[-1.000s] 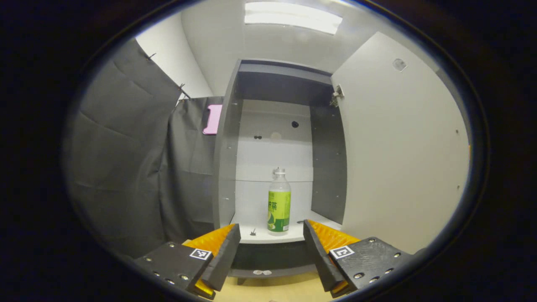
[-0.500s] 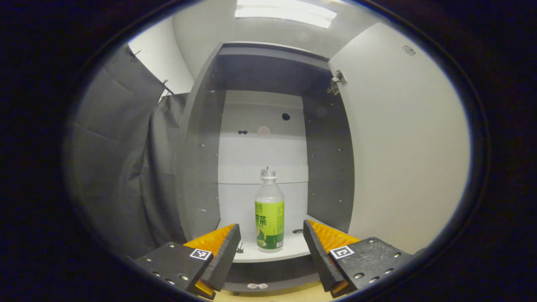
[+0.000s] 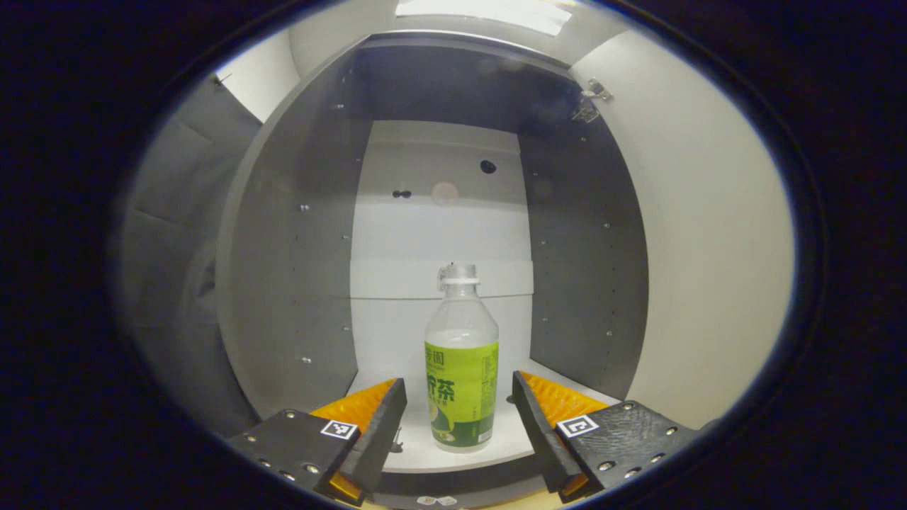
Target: Open the cabinet door with the right hand, grasp the bottle in the cabinet with the left hand and place it on the coaster, then close the cabinet door with the right hand.
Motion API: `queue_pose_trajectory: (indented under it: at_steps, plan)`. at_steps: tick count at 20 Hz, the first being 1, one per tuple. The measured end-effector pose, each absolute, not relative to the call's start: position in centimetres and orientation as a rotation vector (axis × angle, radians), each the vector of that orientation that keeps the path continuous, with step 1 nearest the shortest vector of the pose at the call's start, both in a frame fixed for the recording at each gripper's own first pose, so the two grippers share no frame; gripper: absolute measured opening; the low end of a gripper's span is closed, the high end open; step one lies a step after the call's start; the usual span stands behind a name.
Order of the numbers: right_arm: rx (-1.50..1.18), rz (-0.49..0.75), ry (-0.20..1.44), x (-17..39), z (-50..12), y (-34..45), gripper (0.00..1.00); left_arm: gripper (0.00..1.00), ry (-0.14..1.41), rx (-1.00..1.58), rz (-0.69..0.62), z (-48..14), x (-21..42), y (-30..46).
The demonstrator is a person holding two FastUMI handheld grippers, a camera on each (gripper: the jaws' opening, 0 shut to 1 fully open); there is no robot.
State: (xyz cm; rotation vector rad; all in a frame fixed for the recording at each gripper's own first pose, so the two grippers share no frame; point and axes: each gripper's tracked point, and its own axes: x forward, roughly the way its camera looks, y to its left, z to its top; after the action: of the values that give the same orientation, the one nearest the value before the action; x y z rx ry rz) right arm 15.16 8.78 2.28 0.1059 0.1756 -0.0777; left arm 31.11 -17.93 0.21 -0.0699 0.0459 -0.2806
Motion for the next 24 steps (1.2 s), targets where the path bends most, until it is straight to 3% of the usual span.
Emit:
queue_pose_trajectory:
  at_steps: [3,4,6,8,16,17,18,24]
  plan:
    - [0.096,-0.081,0.191,15.5,1.9,8.3,0.95,0.9,0.073,-0.1,-0.268,-0.8,32.5,-17.9]
    - [0.095,-0.077,0.197,15.6,1.8,8.3,0.95,0.86,0.077,-0.098,-0.264,-0.9,33.0,-17.9]
    - [0.094,-0.067,0.209,15.8,1.4,8.4,0.95,0.9,0.083,-0.068,-0.261,-1.0,33.4,-18.1]
    - [0.094,-0.052,0.215,16.2,1.2,8.5,0.95,0.68,0.084,-0.05,-0.253,-1.3,34.0,-18.2]
    - [0.1,0.021,0.203,17.8,0.8,10.0,0.95,0.68,0.033,-0.073,-0.204,1.0,30.1,-15.0]
    - [0.105,0.031,0.201,17.9,0.9,10.3,0.95,0.63,0.024,-0.074,-0.195,1.4,29.1,-14.3]
    - [0.108,0.041,0.2,17.9,0.8,10.5,0.95,0.72,0.015,-0.072,-0.187,1.7,28.3,-13.7]
    - [0.112,0.101,0.187,18.2,1.0,11.5,0.95,0.67,-0.017,-0.047,-0.128,2.9,22.6,-10.2]
